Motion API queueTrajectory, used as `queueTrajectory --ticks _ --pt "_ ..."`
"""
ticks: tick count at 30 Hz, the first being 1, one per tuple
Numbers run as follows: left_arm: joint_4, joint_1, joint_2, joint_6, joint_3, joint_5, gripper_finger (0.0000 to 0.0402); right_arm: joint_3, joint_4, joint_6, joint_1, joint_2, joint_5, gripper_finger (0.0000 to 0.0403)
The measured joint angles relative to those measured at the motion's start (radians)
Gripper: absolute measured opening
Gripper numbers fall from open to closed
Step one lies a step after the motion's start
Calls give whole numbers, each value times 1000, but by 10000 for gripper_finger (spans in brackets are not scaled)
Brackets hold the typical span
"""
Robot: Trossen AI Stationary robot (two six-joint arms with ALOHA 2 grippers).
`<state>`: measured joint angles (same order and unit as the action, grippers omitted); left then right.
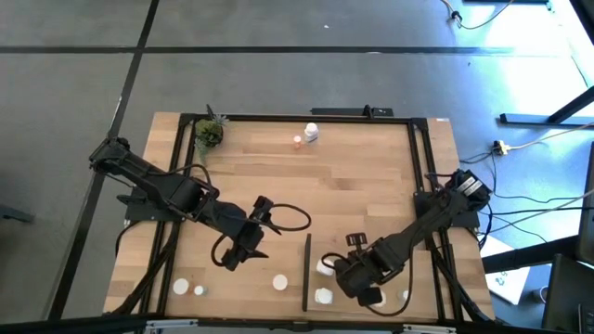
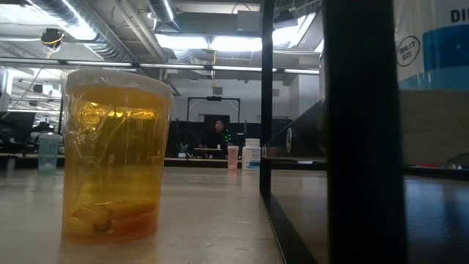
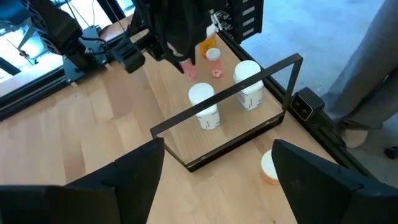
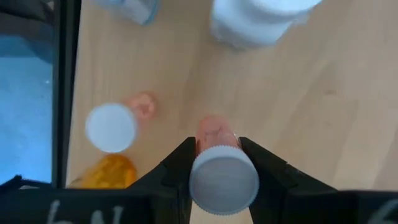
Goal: Pick and place medicine bottles onto shelf by color
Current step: Put the top right pink pill bottle on the shelf
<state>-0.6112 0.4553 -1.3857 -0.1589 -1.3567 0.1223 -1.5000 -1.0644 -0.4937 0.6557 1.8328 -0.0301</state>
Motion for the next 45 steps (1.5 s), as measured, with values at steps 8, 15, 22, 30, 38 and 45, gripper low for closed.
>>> queueTrajectory --ticks 8,15,22,30,38,45 --pt "0 0 0 0 0 0 292 16 34 9 2 0 4 113" --pt "0 0 0 0 0 0 292 46 47 25 3 -1 5 113" --pt "-1 0 0 0 0 0 292 80 84 6 3 -1 5 113" --pt "-1 0 0 0 0 0 292 80 88 28 3 -1 5 113" --pt "-1 0 0 0 0 0 292 80 88 34 -3 -1 5 113" --pt "-1 0 0 0 0 0 292 83 93 34 -4 -1 5 113"
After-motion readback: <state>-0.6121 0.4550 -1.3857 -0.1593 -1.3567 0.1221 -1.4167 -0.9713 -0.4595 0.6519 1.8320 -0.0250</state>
